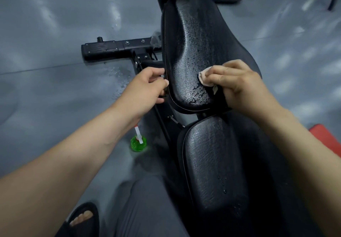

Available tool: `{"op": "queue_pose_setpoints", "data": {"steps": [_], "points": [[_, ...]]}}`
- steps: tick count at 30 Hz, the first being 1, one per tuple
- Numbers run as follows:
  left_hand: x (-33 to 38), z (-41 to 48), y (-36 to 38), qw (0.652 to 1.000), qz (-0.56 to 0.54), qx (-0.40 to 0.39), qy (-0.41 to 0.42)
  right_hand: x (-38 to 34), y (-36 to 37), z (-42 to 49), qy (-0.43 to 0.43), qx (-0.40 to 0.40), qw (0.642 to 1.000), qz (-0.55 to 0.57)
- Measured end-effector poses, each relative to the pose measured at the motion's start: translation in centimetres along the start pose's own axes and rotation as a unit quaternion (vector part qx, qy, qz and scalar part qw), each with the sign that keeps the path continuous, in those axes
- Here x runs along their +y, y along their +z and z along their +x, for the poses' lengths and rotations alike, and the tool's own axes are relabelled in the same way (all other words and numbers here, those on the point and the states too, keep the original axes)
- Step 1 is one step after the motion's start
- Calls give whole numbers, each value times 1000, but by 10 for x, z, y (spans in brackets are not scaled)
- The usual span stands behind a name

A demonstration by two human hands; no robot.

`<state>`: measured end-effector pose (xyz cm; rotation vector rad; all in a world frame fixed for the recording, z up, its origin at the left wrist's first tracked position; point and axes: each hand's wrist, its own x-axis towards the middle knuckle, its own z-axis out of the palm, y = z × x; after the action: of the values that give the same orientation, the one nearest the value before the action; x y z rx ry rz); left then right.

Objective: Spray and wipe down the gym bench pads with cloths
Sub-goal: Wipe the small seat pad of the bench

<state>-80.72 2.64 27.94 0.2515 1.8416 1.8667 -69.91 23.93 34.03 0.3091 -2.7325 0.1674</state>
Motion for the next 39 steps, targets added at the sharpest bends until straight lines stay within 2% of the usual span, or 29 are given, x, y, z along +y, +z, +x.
{"op": "queue_pose_setpoints", "data": {"steps": [2,4,7,11,12,16,18,20,23,24,29,31,35,37,39], "points": [[1,-1,-1,1000,-4,-5,-7,-18,6,6,-9,2,1000,5],[3,-2,-3,1000,0,-7,-18,-40,13,9,-73,-50,996,23],[6,-3,-6,999,0,-9,-34,-30,13,21,-115,-72,990,23],[8,-7,-8,999,5,-14,-41,3,9,41,22,4,999,-26],[8,-8,-8,999,5,-15,-42,-1,10,42,29,11,999,-32],[12,-10,-9,999,11,-23,-40,-46,18,32,-107,-70,992,16],[12,-12,-9,999,13,-26,-40,-42,19,36,-128,-79,989,20],[13,-13,-9,999,13,-24,-43,-17,19,47,-68,-41,997,3],[13,-16,-7,999,14,-25,-38,7,17,63,75,20,997,-29],[14,-16,-6,999,15,-27,-35,4,18,63,86,24,995,-34],[12,-13,-4,999,29,-25,-24,-34,23,42,-45,-24,999,6],[10,-12,-4,999,32,-26,-22,-15,21,49,-13,-17,1000,-4],[11,-13,-2,998,57,-32,-21,32,15,64,165,54,984,-28],[12,-12,-2,997,68,-29,-23,18,20,65,156,50,986,-30],[11,-11,-2,996,76,-27,-21,-6,26,60,82,23,996,-17]]}}
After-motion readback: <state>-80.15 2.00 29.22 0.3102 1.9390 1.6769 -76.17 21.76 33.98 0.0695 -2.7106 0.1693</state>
